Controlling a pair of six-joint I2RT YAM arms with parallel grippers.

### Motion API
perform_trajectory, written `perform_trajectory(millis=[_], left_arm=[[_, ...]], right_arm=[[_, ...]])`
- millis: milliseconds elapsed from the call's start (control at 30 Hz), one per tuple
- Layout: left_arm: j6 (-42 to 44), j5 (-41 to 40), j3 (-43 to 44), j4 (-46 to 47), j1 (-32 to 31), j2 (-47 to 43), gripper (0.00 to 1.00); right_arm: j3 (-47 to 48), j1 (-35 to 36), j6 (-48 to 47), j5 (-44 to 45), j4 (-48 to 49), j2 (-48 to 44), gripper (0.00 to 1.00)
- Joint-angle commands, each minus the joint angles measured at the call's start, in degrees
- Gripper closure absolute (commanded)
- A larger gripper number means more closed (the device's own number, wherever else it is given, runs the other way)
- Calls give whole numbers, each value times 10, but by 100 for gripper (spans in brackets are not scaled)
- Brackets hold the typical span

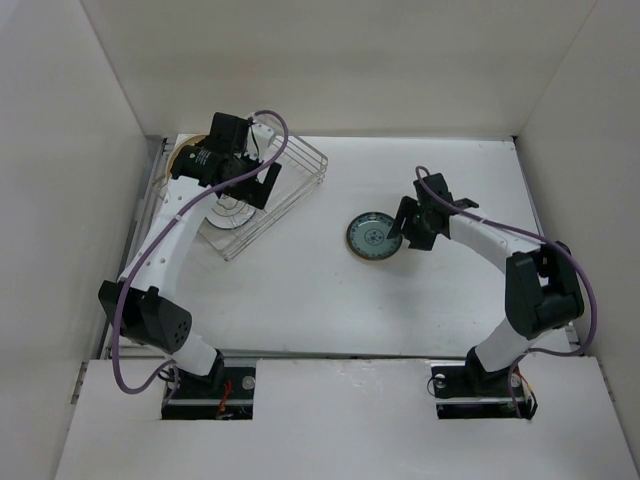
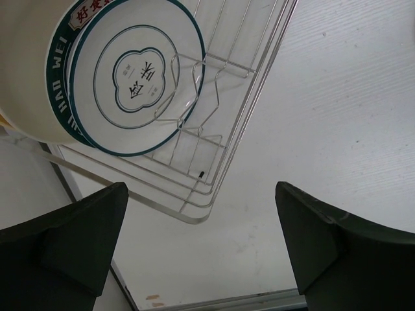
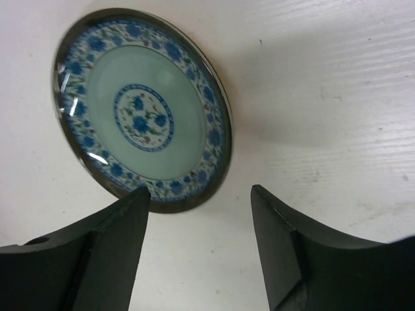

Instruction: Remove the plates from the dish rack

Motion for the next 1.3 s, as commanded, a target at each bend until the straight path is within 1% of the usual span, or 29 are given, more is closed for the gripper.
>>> perform_trajectory(millis=[0,100,200,267,300,333,367,400,467,500,533,600,667,700,733,767,833,900,967,1100,1200,1267], left_arm=[[13,-10,6,5,1,-24,4],[24,-26,6,5,1,-24,3],[45,-66,0,18,1,-18,2],[67,-89,0,26,15,-11,2],[74,-89,0,27,36,4,4],[80,-76,0,21,48,11,8],[85,-44,10,16,60,19,17],[85,-31,21,10,82,35,23],[91,-16,27,10,89,50,35],[102,0,34,10,96,56,40],[123,14,34,10,96,67,47],[140,45,34,10,101,76,52],[140,45,40,18,108,95,60],[132,34,45,29,108,103,60],[119,-9,45,36,108,112,60],[103,-34,56,36,108,127,61],[64,-71,62,71,116,128,56],[50,-76,39,116,133,115,54],[50,-82,28,135,133,107,54],[50,-66,33,115,133,120,54],[50,-72,39,104,140,146,54],[45,-59,49,92,145,154,54]], right_arm=[[32,9,-22,39,-47,-17,30],[32,9,-28,44,-53,3,30],[37,9,-28,39,-53,15,30],[37,9,-28,39,-45,8,30],[37,9,-28,33,-39,1,30],[37,15,-28,33,-33,-12,30],[32,15,-28,33,-33,-18,30],[32,15,-33,28,-28,-23,30],[32,15,-39,22,-28,-30,30],[32,15,-39,22,-28,-30,30],[32,15,-39,22,-28,-36,30],[32,15,-39,30,-28,-36,30],[32,15,-39,30,-28,-36,30],[32,15,-39,30,-28,-43,30],[32,15,-39,30,-28,-43,30],[20,15,-44,19,-21,-43,30],[7,15,-44,9,-1,-56,30],[-4,15,-44,1,5,-61,30],[-12,15,-44,-5,13,-61,30],[-17,15,-44,-33,33,-55,30],[-17,15,-44,-39,39,-50,30],[-17,15,-44,-39,39,-50,30]])
